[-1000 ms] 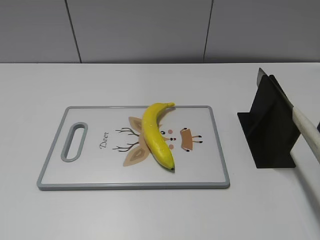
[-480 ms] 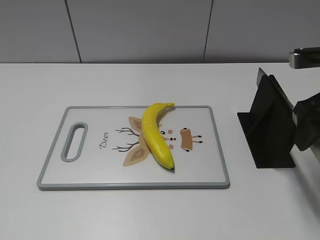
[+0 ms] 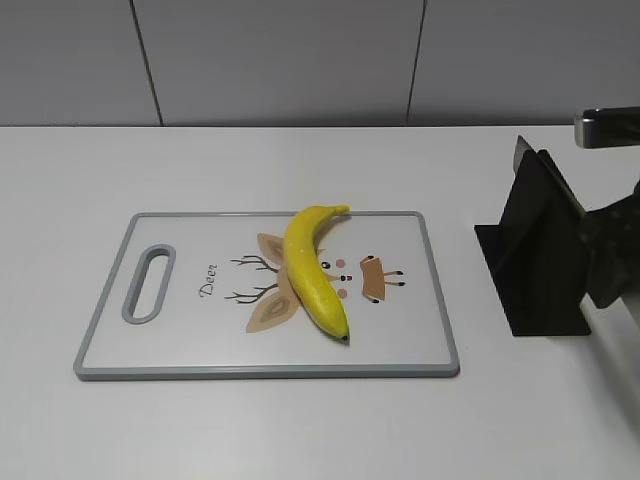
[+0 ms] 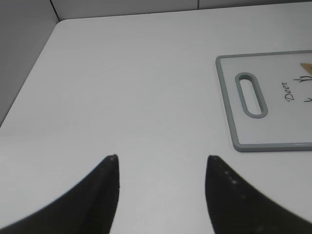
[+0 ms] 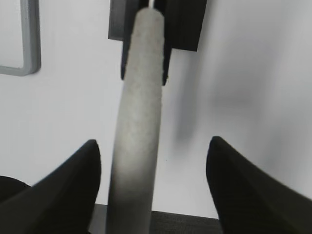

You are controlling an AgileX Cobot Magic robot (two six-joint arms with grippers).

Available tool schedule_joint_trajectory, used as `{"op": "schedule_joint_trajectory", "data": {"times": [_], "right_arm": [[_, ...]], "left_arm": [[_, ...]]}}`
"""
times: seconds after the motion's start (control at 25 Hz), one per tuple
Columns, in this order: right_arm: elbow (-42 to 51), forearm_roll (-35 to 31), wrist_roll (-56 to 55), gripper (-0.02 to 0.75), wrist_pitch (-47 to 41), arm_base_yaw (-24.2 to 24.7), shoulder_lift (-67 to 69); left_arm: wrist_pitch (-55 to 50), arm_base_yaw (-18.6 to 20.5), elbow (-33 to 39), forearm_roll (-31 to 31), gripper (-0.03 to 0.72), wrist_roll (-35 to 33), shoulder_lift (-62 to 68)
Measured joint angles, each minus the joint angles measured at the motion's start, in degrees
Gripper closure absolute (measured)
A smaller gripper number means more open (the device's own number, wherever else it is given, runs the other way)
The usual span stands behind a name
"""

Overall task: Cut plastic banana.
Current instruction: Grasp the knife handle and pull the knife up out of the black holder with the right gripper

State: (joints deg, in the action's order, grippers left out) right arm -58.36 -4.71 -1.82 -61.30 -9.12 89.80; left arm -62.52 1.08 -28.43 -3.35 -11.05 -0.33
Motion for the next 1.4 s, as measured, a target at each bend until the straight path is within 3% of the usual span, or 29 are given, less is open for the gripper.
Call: {"op": "schedule_joint_trajectory", "data": {"times": [0.24, 0.56, 0.64, 0.72, 0.76, 1.4], "right_arm": [[1.13, 0.02, -0.67, 0.225, 1.17, 0.00, 0.00], [2.62, 0.28, -1.61, 0.327, 3.16, -2.38, 0.00], [2.62, 0.28, -1.88, 0.391, 3.63, -3.15, 0.00], [2.62, 0.65, -2.58, 0.524, 3.84, -3.38, 0.00], [2.62, 1.21, -3.47, 0.551, 3.77, -3.30, 0.00], [2.62, 1.52, -4.34, 0.554, 2.65, -3.30, -3.33]], "left_arm": [[0.00, 0.00, 0.00, 0.00, 0.136, 0.00, 0.00], [0.00, 0.00, 0.00, 0.05, 0.136, 0.00, 0.00], [0.00, 0.00, 0.00, 0.11, 0.136, 0.00, 0.00], [0.00, 0.00, 0.00, 0.11, 0.136, 0.00, 0.00], [0.00, 0.00, 0.00, 0.16, 0.136, 0.00, 0.00], [0.00, 0.00, 0.00, 0.16, 0.136, 0.00, 0.00]]}}
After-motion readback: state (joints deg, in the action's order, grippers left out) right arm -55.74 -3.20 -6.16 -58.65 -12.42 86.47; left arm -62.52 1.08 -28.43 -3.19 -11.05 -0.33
